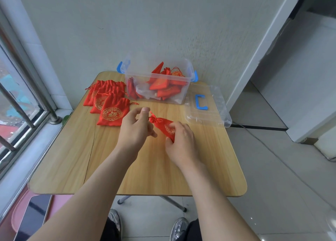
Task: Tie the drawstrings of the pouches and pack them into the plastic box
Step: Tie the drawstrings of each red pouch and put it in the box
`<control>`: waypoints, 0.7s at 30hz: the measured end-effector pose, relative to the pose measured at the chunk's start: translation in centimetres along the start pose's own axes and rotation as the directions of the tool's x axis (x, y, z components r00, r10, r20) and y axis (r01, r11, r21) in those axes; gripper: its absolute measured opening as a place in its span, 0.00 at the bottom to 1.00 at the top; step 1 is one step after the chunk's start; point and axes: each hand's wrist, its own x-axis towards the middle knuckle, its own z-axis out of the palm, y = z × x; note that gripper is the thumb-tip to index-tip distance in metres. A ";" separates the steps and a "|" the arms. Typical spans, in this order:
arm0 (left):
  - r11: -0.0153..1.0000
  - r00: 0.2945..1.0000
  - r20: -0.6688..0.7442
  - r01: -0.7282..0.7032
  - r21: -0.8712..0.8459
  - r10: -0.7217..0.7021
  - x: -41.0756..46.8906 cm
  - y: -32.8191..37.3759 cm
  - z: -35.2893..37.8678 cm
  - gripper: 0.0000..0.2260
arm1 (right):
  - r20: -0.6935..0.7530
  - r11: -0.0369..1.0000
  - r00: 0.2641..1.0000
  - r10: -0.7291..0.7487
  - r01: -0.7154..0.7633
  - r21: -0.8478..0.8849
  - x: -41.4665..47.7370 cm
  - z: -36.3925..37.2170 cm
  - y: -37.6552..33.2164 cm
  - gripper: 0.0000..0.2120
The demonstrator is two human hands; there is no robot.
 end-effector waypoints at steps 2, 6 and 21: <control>0.998 0.998 -0.046 -0.033 0.046 0.035 0.6 -0.2 0.1 0.12 | -0.060 0.995 0.998 0.027 -0.021 0.101 0.8 0.3 -0.3 0.21; 0.967 0.971 -0.193 -0.095 0.236 0.143 2.3 -1.1 0.2 0.10 | -0.228 0.960 0.970 0.083 -0.016 0.278 1.9 0.8 -1.0 0.19; 0.314 0.933 0.276 -0.340 0.886 0.233 7.1 -5.1 -0.3 0.13 | -0.601 0.907 0.794 -0.092 0.316 0.279 8.4 -0.3 -4.1 0.18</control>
